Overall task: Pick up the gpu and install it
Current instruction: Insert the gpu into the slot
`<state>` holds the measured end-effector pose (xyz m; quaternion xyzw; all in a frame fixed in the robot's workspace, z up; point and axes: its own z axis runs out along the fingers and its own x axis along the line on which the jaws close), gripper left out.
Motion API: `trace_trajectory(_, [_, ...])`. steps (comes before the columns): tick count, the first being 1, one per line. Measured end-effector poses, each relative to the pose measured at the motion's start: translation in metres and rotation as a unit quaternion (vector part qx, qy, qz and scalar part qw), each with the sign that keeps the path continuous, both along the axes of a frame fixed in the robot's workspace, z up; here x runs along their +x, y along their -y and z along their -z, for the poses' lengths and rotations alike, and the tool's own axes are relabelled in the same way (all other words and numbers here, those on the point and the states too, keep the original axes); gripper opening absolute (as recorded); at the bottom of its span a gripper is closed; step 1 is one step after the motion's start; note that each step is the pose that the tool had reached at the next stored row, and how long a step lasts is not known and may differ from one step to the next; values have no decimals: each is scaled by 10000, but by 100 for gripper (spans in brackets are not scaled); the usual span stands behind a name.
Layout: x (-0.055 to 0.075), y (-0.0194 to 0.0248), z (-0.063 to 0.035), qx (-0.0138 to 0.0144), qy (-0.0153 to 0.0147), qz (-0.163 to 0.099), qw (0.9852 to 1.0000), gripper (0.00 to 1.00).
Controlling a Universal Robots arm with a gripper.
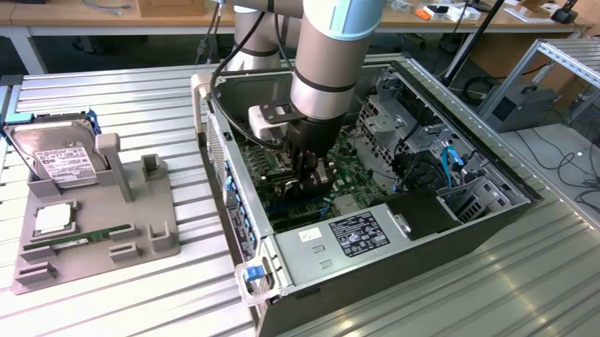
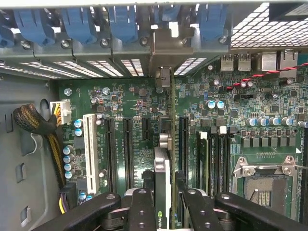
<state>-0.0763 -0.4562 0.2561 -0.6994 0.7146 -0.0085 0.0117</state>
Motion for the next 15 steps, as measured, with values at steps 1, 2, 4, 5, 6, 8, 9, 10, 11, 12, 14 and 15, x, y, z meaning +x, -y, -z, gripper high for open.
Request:
trace_trajectory(1, [0,0,5,1,0,0,10000,27])
trace_trajectory(2, [0,0,10,0,0,0,10000,27])
trace_trajectory(4, [0,0,11,0,0,0,10000,27])
trace_trajectory(5, [0,0,12,0,0,0,10000,27])
trace_trajectory(6, [0,0,13,0,0,0,10000,27])
trace_trajectory(8, [0,0,20,1,1,0,10000,27])
trace_trajectory(9, [0,0,25,0,0,0,10000,27])
trace_trajectory(10, [0,0,26,-1,0,0,10000,27])
trace_trajectory(11, [0,0,27,0,0,0,10000,27])
trace_trajectory(12, [0,0,28,1,0,0,10000,27])
trace_trajectory(14, [0,-1,22,3,1,0,10000,27])
trace_trajectory(15, [0,-1,16,3,1,0,10000,27])
